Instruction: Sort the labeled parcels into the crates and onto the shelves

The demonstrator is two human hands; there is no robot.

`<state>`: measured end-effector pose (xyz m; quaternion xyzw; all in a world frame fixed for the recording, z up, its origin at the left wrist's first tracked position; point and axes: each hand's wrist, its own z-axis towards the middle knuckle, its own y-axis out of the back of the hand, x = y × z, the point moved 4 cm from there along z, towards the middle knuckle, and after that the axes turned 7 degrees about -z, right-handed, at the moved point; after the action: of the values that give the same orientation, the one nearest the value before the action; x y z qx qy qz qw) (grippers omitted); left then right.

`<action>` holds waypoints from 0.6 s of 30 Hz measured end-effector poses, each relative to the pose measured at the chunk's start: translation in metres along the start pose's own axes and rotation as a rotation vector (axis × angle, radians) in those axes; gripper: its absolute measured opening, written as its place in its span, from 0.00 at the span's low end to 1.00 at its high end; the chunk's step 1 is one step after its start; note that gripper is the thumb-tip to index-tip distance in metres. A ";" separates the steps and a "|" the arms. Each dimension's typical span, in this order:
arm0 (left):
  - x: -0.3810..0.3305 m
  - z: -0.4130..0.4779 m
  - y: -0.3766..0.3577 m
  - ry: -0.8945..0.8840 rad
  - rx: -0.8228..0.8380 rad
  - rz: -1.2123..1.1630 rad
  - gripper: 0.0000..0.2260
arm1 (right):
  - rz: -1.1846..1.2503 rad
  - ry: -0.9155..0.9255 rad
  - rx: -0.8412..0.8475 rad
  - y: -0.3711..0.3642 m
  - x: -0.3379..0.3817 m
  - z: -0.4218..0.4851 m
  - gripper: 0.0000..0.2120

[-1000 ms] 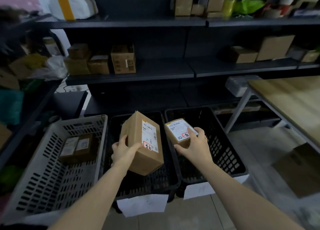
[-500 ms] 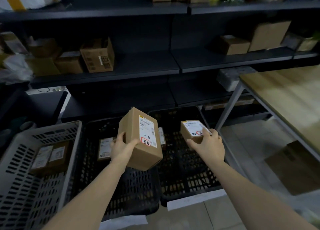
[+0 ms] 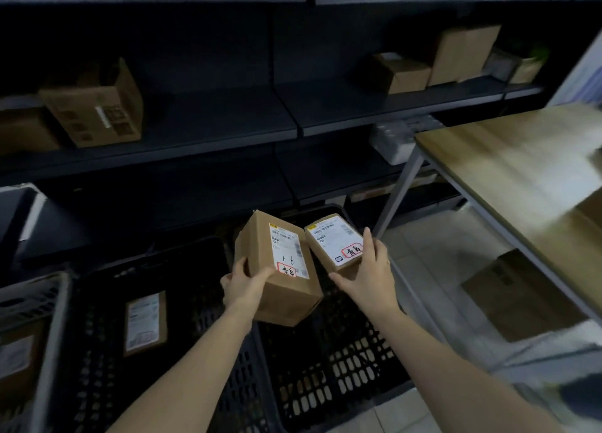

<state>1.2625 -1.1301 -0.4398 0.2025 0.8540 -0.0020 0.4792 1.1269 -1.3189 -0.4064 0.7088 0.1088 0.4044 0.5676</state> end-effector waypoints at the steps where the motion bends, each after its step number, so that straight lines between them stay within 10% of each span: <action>1: -0.001 0.007 -0.007 0.003 0.011 -0.002 0.35 | 0.020 -0.017 -0.014 0.000 -0.002 0.006 0.53; 18: 0.070 0.070 -0.135 0.258 -0.024 -0.102 0.37 | -0.123 0.052 0.053 -0.073 -0.073 0.073 0.38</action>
<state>1.2405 -1.2436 -0.5606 0.1513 0.9178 0.0100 0.3670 1.1528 -1.3916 -0.5068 0.7048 0.1777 0.3840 0.5695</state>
